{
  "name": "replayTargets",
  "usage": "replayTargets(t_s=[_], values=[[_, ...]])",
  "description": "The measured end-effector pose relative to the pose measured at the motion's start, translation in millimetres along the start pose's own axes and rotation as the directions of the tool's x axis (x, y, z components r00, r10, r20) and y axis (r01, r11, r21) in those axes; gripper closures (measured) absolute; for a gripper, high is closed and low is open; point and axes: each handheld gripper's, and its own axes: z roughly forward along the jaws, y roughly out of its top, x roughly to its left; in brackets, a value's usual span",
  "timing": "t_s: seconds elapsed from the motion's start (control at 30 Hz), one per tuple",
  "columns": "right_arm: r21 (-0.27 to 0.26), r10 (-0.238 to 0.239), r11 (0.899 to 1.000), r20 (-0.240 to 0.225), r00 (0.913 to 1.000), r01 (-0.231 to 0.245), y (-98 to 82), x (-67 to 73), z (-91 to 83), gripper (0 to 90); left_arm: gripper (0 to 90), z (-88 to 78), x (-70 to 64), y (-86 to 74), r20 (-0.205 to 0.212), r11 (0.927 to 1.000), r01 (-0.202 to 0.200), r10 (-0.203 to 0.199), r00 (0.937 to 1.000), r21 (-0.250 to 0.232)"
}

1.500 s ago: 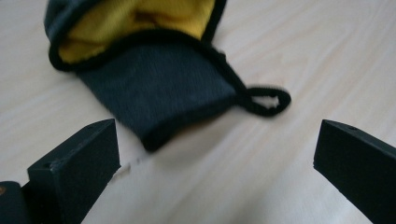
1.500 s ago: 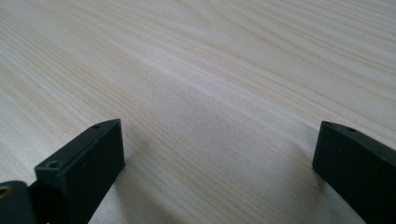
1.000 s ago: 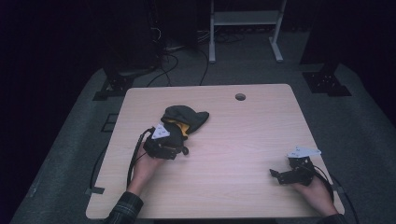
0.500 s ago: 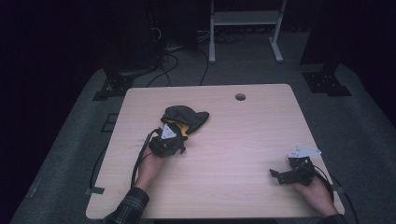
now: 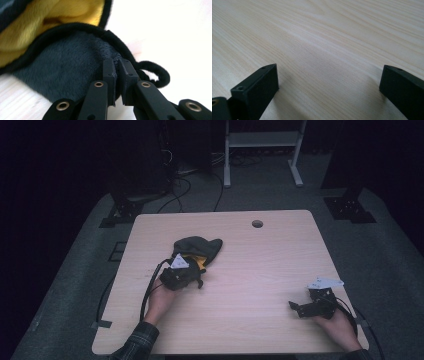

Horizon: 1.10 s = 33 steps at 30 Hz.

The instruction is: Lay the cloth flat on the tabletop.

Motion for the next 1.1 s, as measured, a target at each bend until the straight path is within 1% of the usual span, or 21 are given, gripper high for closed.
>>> replayTargets(t_s=[0.03,0.07,0.1,0.13,0.17,0.2,0.23,0.27,0.33,0.37,0.4,0.43,0.57,0.6,0.63,0.67,0.73,0.8,0.9,1.0,1.1], values=[[0.0,0.0,1.0,0.0,1.0,0.0,0.0,0.0,0.0,1.2,83.6,-1.9,-5.7,1.4,0.03,0.9999,0.0,0.0,0.9995,-0.013],[0.0,0.0,1.0,0.0,1.0,0.0,0.0,0.0,0.0,1.2,83.7,-1.9,-5.7,1.4,0.03,0.9999,0.0,0.0,0.9995,-0.013],[0.0,0.0,1.0,0.0,1.0,0.0,-0.1,0.0,0.0,1.2,83.7,-2.7,-9.2,1.6,0.047,0.9997,0.006,-0.005,0.9989,-0.023],[0.0,0.0,1.0,0.0,1.0,0.0,-0.1,0.0,-0.1,1.2,83.7,-3.8,-13.0,1.7,0.072,0.9994,0.011,-0.009,0.9973,-0.033],[0.0,-0.001,1.0,0.0,1.0,0.001,-0.1,0.0,-0.1,1.3,83.7,-4.8,-18.8,1.3,0.11,0.9989,0.022,-0.017,0.9937,-0.042],[0.0,-0.001,1.0,0.0,1.0,0.001,-0.1,0.0,-0.1,1.2,83.7,-5.4,-22.3,1.2,0.129,0.9987,0.022,-0.016,0.9916,-0.046],[0.0,-0.001,1.0,0.001,1.0,0.001,-0.1,0.0,-0.1,1.3,83.8,-5.4,-22.3,1.2,0.129,0.9987,0.022,-0.016,0.9916,-0.046],[0.0,0.0,1.0,0.001,1.0,0.0,-0.2,0.0,-0.1,1.2,83.8,-6.9,-29.8,1.8,0.156,0.9988,0.016,-0.008,0.9877,-0.047],[0.0,-0.001,1.0,0.0,1.0,0.001,-0.1,0.0,-0.1,1.2,83.8,-8.7,-37.0,2.8,0.186,0.9986,0.012,-0.002,0.9825,-0.052],[0.0,-0.001,1.0,0.0,1.0,0.001,-0.1,0.0,-0.1,1.2,83.9,-8.7,-37.0,2.8,0.186,0.9986,0.012,-0.002,0.9825,-0.052],[0.0,-0.001,1.0,0.0,1.0,0.001,-0.1,0.0,-0.1,1.2,83.9,-9.6,-44.6,3.7,0.218,0.9983,0.01,0.002,0.9759,-0.057],[0.0,-0.001,1.0,0.001,1.0,0.001,-0.1,0.0,-0.1,1.2,83.9,-10.1,-48.4,4.1,0.234,0.9985,0.003,0.01,0.9722,-0.055],[0.0,-0.001,1.0,0.0,1.0,0.001,-0.2,0.0,-0.2,1.3,83.7,-12.6,-61.8,3.5,0.264,0.9985,-0.016,0.03,0.9641,-0.053],[0.0,-0.001,1.0,0.0,1.0,0.001,-0.2,0.0,-0.2,1.3,83.7,-12.6,-61.8,3.5,0.264,0.9985,-0.016,0.03,0.9641,-0.053],[0.002,-0.005,1.0,-0.003,1.0,0.005,-0.2,0.0,-0.7,2.4,83.7,-13.9,-63.8,2.6,0.271,0.9986,-0.014,0.027,0.9621,-0.052],[0.004,-0.01,1.0,-0.008,0.9999,0.01,0.6,-0.4,-2.6,7.5,83.6,-15.1,-64.8,0.7,0.274,0.9987,-0.01,0.024,0.9616,-0.05],[0.007,-0.012,1.0,-0.009,0.9999,0.012,1.1,-0.3,-3.3,8.6,83.6,-15.9,-64.1,-0.7,0.273,0.9987,-0.005,0.019,0.9618,-0.05],[0.001,-0.024,1.0,-0.014,0.9996,0.024,3.4,1.2,-5.9,13.6,83.6,-21.3,-59.3,-4.6,0.273,0.998,0.019,-0.002,0.962,-0.06],[-0.012,-0.029,1.0,-0.028,0.9992,0.028,6.8,4.9,-8.4,14.2,83.6,-31.2,-52.9,-9.1,0.268,0.9953,0.048,-0.024,0.9631,-0.084],[-0.023,-0.032,0.999,-0.052,0.9981,0.031,10.0,9.2,-8.9,14.3,83.4,-41.1,-44.5,-16.2,0.242,0.9919,0.081,-0.055,0.9688,-0.098],[-0.02,-0.042,0.999,-0.063,0.9971,0.041,12.0,12.9,-8.4,14.3,83.3,-48.6,-31.3,-27.6,0.192,0.988,0.129,-0.11,0.9751,-0.085]])
